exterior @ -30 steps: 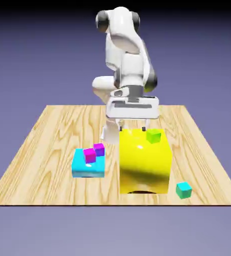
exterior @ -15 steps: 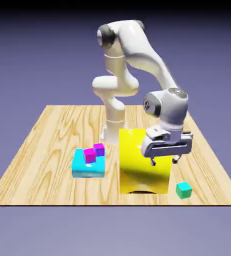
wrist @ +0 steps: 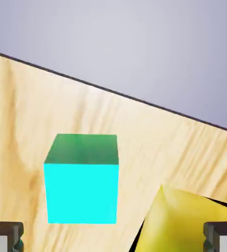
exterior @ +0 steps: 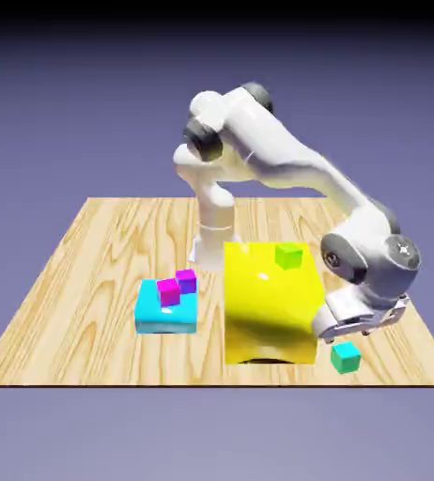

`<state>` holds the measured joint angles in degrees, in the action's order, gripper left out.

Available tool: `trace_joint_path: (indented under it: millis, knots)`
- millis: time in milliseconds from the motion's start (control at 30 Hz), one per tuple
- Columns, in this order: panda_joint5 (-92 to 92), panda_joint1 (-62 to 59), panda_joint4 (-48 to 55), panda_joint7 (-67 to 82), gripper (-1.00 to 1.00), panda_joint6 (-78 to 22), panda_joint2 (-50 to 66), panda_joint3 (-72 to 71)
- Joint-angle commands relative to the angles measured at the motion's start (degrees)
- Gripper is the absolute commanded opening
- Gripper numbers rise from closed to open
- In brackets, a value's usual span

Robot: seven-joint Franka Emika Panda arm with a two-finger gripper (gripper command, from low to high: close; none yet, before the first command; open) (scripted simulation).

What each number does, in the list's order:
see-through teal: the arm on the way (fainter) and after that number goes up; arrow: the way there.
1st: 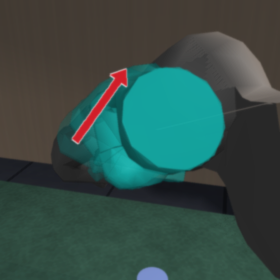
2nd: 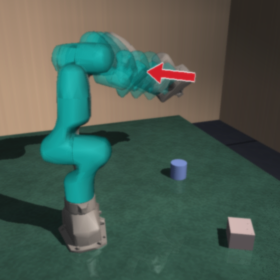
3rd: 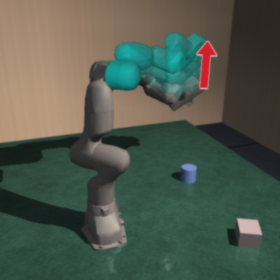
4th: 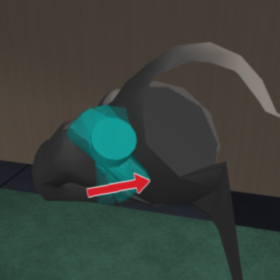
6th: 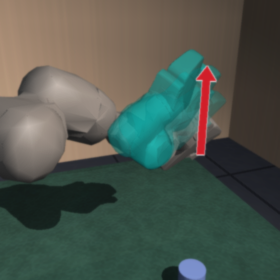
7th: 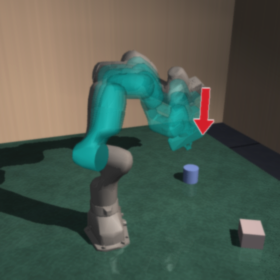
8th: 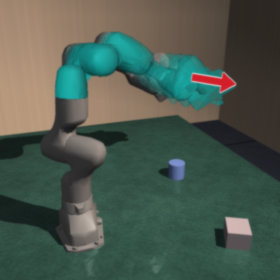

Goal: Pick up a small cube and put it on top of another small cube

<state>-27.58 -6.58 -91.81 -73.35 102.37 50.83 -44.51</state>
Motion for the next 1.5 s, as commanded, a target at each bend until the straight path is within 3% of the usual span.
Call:
trace_joint_path:
  millis: [0, 100, 233, 267, 467, 1033, 1467]
  knots:
    - [-0.69, -0.18, 1.72, -0.77, 0.0, -1.78, 2.08, -1.11]
    - [-1.69, -0.45, 4.25, -1.9, 0.0, -4.4, 5.13, -2.73]
    - [-4.56, -0.77, -0.93, -3.38, 0.0, 3.19, 8.41, -0.28]
    - [-4.56, -0.77, -0.93, -3.38, -1.0, 3.19, 8.41, -0.28]
    - [-1.49, 3.61, 4.49, -1.03, -1.0, -6.32, 2.37, -3.27]
    - [15.7, 16.55, -15.54, 6.96, -1.0, -9.68, -32.78, 18.38]
    - [32.66, 3.15, -38.51, 9.67, -1.0, -0.39, -51.74, 45.09]
